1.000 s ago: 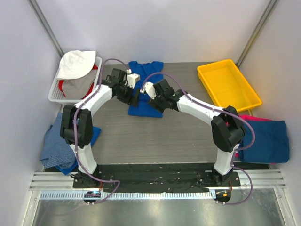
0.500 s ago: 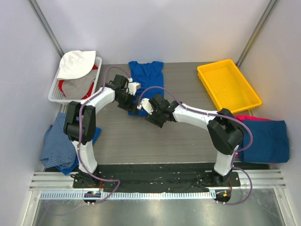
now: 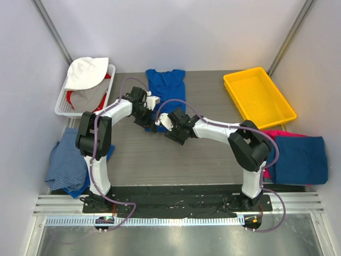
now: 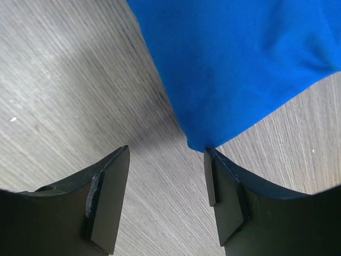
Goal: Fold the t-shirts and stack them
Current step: Grab one side of the 2/3 rectangular tshirt with both arms, then fold the long partially folded tshirt into a neat square
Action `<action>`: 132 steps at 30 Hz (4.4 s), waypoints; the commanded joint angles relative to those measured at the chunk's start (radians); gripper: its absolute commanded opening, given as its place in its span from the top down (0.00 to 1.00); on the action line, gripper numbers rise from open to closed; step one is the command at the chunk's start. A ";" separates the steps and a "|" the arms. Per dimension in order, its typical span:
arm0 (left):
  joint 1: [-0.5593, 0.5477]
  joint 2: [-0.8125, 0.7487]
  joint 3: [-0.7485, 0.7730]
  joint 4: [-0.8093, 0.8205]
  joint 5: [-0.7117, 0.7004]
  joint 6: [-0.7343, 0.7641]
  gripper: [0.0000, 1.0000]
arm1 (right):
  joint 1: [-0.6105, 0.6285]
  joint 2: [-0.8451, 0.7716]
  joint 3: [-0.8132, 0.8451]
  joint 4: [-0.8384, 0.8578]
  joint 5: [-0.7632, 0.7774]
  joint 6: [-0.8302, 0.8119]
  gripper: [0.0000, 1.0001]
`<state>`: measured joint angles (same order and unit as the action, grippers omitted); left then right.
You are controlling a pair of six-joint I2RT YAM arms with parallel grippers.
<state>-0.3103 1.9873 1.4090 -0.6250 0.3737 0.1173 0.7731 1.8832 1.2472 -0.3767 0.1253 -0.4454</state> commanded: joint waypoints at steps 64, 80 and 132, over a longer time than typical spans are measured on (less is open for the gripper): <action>-0.130 -0.274 -0.329 -0.071 0.142 0.064 1.00 | 0.164 -0.231 -0.173 -0.149 -0.167 0.096 0.99; -0.125 -0.495 -0.230 -0.041 0.071 0.025 1.00 | 0.183 -0.384 -0.063 -0.243 0.006 0.036 0.99; 0.008 0.341 0.740 0.056 -0.044 -0.034 1.00 | -0.294 0.178 0.540 -0.166 0.004 -0.213 0.99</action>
<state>-0.3202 2.3096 2.0827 -0.6033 0.3618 0.0921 0.5011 2.0483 1.7191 -0.5533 0.1101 -0.6384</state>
